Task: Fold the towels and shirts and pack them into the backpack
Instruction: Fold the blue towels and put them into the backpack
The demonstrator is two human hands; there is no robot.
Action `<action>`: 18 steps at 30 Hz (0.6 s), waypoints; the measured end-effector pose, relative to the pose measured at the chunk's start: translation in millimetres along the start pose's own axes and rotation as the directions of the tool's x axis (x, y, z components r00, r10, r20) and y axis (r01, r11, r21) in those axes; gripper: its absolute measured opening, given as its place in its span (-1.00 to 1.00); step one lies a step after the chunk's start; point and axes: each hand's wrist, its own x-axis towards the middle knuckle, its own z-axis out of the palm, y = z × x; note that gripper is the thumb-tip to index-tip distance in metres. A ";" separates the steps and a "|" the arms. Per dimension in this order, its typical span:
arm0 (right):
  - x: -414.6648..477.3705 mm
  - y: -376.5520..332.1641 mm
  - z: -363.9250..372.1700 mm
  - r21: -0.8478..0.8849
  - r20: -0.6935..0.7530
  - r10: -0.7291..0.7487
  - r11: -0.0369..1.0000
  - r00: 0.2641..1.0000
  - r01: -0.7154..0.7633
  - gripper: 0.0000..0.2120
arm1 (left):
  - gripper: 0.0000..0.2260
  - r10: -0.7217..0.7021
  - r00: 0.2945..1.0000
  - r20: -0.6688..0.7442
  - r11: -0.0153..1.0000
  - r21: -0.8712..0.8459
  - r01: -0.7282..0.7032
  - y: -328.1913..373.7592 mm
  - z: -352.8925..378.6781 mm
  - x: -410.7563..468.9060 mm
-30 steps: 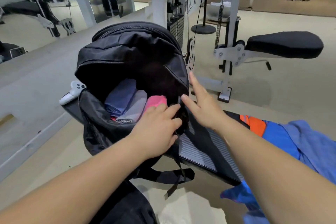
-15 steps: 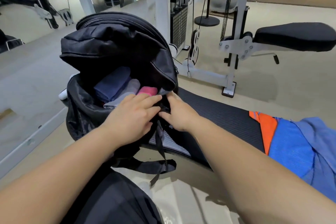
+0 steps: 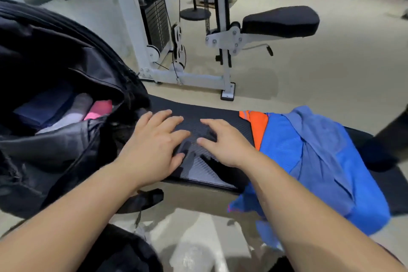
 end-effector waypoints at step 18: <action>-116.6 151.2 -129.2 -0.030 -0.368 0.528 0.816 0.766 -0.577 -0.80 | -0.38 0.280 0.911 0.302 0.916 -0.369 -0.159 199.3 60.8 115.1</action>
